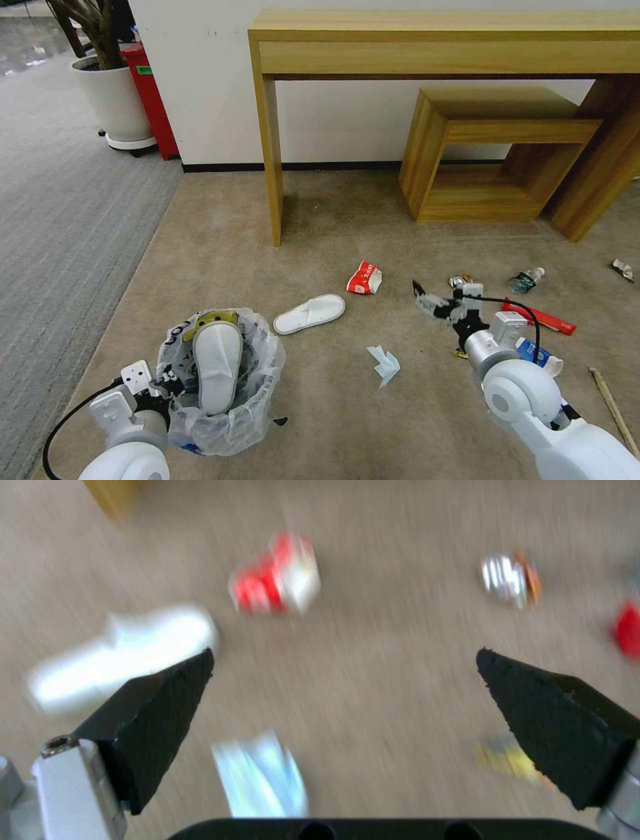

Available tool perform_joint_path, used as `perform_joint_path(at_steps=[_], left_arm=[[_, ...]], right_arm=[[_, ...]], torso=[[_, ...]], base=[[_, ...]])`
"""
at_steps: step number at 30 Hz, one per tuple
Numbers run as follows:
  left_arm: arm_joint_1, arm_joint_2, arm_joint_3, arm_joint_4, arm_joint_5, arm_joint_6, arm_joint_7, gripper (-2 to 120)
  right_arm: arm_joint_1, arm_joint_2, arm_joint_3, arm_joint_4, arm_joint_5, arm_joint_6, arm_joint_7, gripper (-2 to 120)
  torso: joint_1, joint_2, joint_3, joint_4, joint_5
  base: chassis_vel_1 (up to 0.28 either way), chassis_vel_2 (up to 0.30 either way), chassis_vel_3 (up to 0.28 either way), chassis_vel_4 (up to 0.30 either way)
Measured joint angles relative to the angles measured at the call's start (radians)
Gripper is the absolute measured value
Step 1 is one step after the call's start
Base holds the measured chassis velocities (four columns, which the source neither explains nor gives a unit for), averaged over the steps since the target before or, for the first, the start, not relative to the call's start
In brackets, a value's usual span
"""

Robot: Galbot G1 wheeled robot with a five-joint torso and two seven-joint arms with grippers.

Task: Pick up the trash bin and place the garbage on the floor into it.

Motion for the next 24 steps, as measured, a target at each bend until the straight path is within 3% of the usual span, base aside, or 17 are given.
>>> perform_joint_path(at_steps=[2,6,24], left_arm=[[-0.003,0.000,0.000,0.004,0.000,-0.002,0.001,1],[-0.010,0.000,0.001,0.011,0.001,-0.004,0.001,1],[-0.007,-0.012,0.001,0.016,0.009,-0.012,0.007,1]], right_arm=[[0.005,-0.008,-0.027,-0.034,0.015,-0.084,0.045,100],[0.008,-0.018,-0.077,-0.094,-0.007,-0.124,0.048,100],[0.153,0.067,-0.346,-0.360,-0.159,-0.082,0.009,100]], torso=[[0.000,0.000,0.000,0.0002,0.0001],[0.000,0.000,0.000,0.0000,0.0000],[0.000,0.000,0.000,0.0001,0.0000]], base=[[0.000,0.000,0.000,0.000],[0.000,0.000,0.000,0.000],[0.000,0.000,0.000,0.000]])
